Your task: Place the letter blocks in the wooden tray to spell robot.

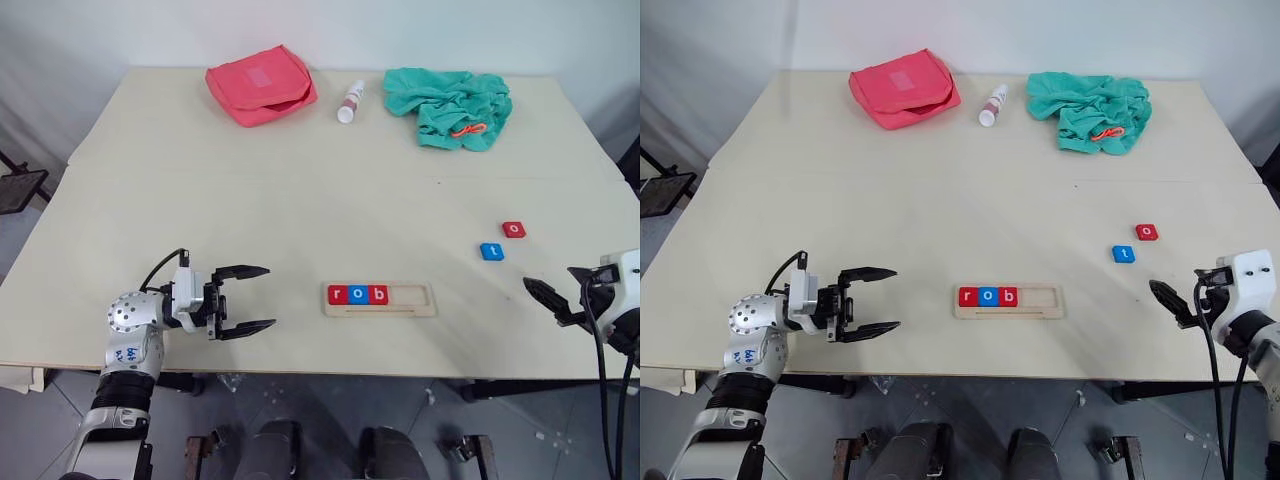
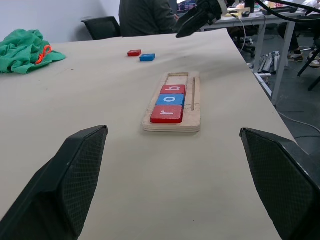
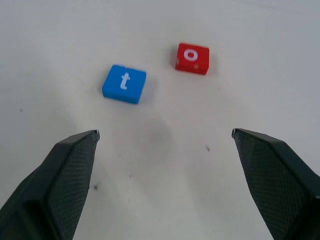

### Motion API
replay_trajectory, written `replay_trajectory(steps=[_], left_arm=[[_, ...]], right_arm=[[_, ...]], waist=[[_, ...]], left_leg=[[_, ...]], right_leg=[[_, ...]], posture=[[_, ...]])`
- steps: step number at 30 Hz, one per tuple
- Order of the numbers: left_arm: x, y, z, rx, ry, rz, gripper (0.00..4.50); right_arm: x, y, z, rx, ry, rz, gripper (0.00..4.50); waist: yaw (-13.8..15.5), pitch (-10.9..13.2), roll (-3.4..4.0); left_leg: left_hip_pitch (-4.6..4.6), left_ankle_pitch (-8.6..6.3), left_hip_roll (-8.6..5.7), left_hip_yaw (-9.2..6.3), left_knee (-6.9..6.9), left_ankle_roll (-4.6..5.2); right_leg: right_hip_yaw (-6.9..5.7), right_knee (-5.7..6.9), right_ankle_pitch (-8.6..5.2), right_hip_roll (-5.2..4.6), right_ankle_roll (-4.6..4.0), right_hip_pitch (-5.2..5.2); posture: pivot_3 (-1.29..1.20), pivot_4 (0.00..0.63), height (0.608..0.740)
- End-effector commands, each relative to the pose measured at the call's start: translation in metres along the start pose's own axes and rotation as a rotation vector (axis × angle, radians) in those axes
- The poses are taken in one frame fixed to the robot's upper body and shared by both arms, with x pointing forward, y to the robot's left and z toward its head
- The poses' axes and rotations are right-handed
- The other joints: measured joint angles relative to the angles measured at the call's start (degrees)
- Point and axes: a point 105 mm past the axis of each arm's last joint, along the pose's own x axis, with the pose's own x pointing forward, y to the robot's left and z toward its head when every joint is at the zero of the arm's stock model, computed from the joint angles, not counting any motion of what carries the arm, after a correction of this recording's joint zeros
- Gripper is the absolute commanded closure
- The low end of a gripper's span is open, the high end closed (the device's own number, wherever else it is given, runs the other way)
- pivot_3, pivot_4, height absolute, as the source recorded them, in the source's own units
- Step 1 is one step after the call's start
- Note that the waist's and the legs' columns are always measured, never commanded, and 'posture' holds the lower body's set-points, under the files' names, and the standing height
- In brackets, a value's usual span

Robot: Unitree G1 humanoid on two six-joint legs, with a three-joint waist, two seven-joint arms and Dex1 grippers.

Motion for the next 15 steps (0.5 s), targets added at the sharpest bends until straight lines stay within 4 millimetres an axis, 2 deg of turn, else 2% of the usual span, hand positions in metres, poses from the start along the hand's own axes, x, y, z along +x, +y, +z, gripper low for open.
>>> replay_trajectory(steps=[1,6,11,15], left_arm=[[-0.003,0.002,0.008,0.038,-0.006,0.005,0.0],[-0.003,0.001,0.009,0.04,-0.005,0.012,0.0],[-0.003,0.001,0.01,0.044,-0.006,0.028,0.0],[-0.003,-0.001,0.011,0.05,-0.007,0.038,0.0]], right_arm=[[0.009,-0.001,0.017,-0.004,-0.053,-0.003,0.06],[0.036,-0.001,0.023,0.045,-0.067,-0.001,0.06],[0.075,-0.004,0.029,0.057,-0.053,-0.03,0.06],[0.098,-0.004,0.036,0.061,-0.065,-0.038,0.06]], waist=[[-0.05,0.0,0.0],[-0.14,0.0,0.0],[-0.42,0.0,0.0],[-0.92,0.0,0.01]], left_leg=[[0.0,0.0,0.0,0.01,0.0,0.0],[0.0,0.0,0.0,0.01,0.01,0.0],[-0.02,0.0,0.0,-0.01,0.03,0.0],[-0.04,0.0,0.0,-0.04,0.0,0.0]], right_leg=[[0.01,0.0,0.0,0.0,0.0,0.0],[0.0,0.01,0.0,0.0,0.0,-0.01],[-0.01,0.01,0.0,0.0,0.0,-0.02],[-0.06,0.02,0.0,0.0,0.0,-0.04]], posture=[[0.0,0.15,0.74],[0.0,0.15,0.74],[0.0,0.15,0.74],[0.0,0.15,0.74]])
